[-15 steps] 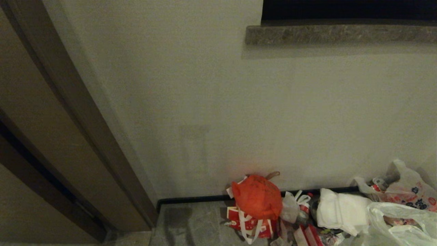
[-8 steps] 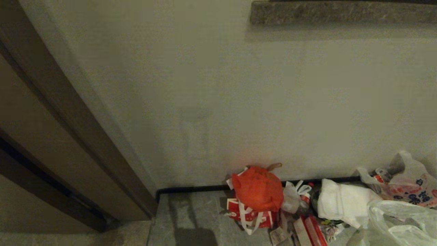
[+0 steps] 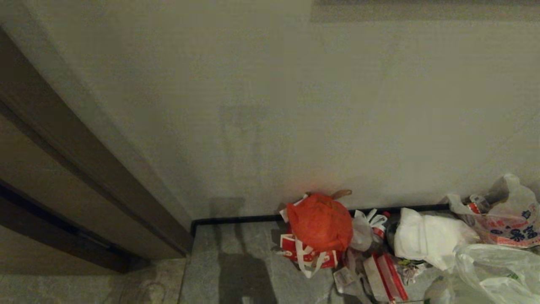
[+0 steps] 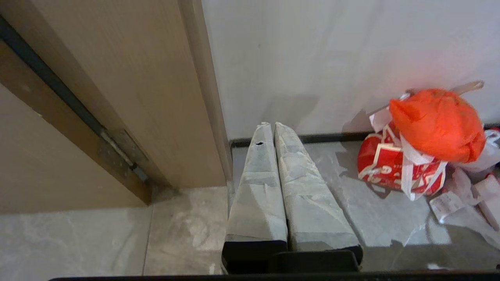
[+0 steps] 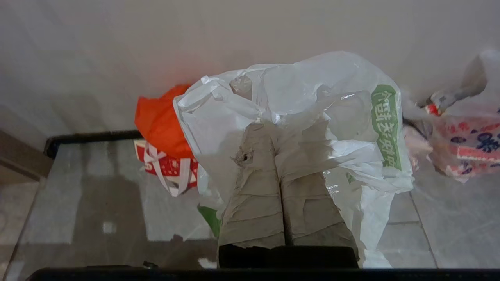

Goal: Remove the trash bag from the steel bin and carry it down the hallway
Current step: Put the trash bag at the door

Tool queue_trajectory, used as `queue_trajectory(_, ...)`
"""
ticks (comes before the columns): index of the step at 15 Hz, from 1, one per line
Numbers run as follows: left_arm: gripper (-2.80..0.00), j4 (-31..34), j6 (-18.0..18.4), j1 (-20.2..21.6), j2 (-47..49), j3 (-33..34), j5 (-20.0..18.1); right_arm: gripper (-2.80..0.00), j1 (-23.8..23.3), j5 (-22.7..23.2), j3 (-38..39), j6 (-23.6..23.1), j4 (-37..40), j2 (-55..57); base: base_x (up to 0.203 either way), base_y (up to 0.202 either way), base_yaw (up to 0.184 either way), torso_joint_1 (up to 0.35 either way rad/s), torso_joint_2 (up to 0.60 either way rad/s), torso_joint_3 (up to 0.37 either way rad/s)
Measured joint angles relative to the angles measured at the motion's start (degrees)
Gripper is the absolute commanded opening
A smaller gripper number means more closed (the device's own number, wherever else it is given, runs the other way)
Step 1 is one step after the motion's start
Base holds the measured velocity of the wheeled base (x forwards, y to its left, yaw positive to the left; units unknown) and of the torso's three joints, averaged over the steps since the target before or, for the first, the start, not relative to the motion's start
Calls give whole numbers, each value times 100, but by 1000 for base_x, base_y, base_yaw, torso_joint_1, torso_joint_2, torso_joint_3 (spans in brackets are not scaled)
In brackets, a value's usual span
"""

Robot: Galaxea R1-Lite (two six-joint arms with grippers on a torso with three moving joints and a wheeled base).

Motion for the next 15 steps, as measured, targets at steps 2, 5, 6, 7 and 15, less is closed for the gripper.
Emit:
queue_trajectory(2, -280, 1, -2, 0, 0, 0, 3, -280, 0, 2, 0, 2, -2, 0, 0, 0, 0, -3, 4, -195)
queue_trajectory(5, -280, 1, -5, 2, 0, 0, 2, -280, 0, 2, 0, 6, -2, 0, 0, 0, 0, 4, 4, -205)
queue_trajectory(6, -280, 1, -7, 2, 0, 0, 1, -280, 0, -7, 0, 13, -2, 0, 0, 0, 0, 0, 1, -196)
queue_trajectory(7, -280, 1, -4, 2, 0, 0, -1, -280, 0, -11, 0, 49, -4, 0, 0, 0, 0, 6, 2, -164)
queue_trajectory(15, -280, 1, 11, 0, 0, 0, 1, -280, 2, 601, -1929, 19, 963, 602, 0, 0, 0, 0, 1, -22)
